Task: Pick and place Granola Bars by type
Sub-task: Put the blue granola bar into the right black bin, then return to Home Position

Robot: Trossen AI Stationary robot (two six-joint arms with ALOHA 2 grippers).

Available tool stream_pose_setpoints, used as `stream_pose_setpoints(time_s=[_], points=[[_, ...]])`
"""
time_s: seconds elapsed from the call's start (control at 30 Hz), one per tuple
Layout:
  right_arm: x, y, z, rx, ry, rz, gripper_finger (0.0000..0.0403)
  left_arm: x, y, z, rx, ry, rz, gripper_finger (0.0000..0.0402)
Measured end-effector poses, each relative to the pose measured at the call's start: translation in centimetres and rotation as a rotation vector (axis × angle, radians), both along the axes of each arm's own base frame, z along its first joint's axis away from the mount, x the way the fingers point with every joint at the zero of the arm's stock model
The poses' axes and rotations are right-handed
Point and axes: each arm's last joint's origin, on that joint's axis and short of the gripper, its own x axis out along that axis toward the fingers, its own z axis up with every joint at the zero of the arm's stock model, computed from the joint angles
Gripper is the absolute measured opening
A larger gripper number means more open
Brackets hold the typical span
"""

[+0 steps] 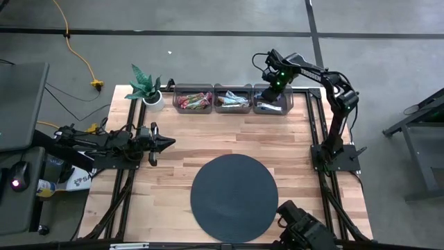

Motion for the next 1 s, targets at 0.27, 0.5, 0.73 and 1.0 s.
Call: stream_pose_setpoints(time_s=[0.27,0.5,0.73,1.0], points=[[-0.13,-0.02,-0.03,-0.017,0.038,-0.015,0.006,0.0,0.0,0.01,0.0,-0.001,0.0,0.0001],[-0.36,0.22,-0.06,0.002,0.071,-0.016,0.01,0.0,0.0,-0.01,0.0,0.0,0.0,0.0001],[-0.52,0.25,-0.07,-0.009,0.108,-0.032,0.0154,0.0,0.0,0.0,0.0,0.0,0.0,0.0001],[-0.51,0.64,0.1,0.046,0.069,-0.027,0.0176,0.0,0.0,0.0,0.0,0.0,0.0,0.0001]])
